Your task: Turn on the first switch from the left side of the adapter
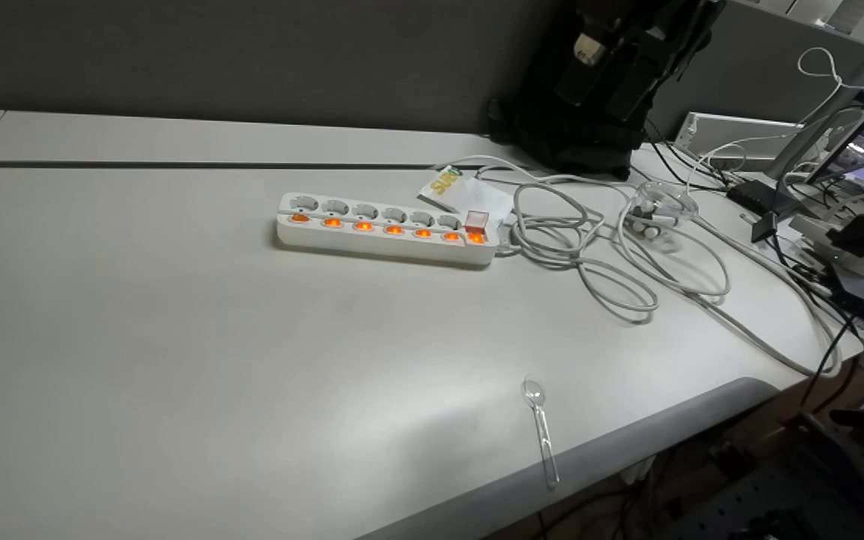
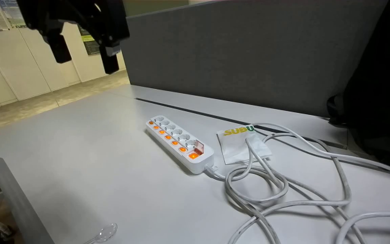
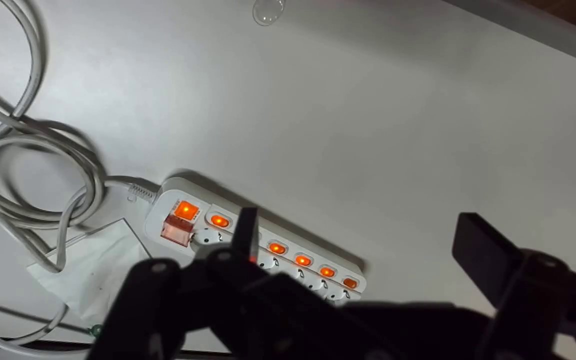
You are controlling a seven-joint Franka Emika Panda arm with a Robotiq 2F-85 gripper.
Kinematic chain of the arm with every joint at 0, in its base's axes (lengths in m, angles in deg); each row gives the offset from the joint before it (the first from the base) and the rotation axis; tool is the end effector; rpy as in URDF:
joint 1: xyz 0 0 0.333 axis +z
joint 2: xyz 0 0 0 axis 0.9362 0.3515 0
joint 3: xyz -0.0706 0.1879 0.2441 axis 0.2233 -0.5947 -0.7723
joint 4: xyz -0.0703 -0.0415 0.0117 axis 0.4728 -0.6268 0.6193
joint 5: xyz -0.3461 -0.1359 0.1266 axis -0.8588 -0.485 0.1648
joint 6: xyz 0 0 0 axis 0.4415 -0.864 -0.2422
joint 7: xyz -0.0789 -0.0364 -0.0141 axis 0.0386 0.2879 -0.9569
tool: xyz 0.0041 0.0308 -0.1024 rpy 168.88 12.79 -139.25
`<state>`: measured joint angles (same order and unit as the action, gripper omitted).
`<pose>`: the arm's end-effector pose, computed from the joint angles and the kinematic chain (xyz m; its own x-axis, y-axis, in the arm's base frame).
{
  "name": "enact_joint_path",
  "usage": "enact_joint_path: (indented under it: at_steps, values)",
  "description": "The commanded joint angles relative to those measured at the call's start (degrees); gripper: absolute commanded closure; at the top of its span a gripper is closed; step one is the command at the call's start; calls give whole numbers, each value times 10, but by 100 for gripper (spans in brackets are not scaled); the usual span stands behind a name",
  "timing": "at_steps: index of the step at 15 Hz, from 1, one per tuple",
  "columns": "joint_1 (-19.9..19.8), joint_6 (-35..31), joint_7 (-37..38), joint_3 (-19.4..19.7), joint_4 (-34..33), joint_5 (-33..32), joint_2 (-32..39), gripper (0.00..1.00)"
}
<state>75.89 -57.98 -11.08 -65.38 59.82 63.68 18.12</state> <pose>0.4102 -0.0313 0.3876 0.9580 0.2654 0.1085 0.2820 -0.9403 -0.1903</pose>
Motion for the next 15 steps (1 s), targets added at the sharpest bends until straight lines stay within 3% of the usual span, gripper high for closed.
enact_joint_path:
  at_steps: [1, 6, 9, 12, 15]
  values:
    - [-12, 2, -4, -12, -1, 5, 1, 0]
    - [-10, -32, 3, -20, -17, 16, 33, 0]
    - [-12, -130, 43, -39, -28, 19, 91, 0]
    - [-16, -240, 110, -64, -48, 23, 163, 0]
    - [-29, -267, 210, -93, -103, -28, 253, 0]
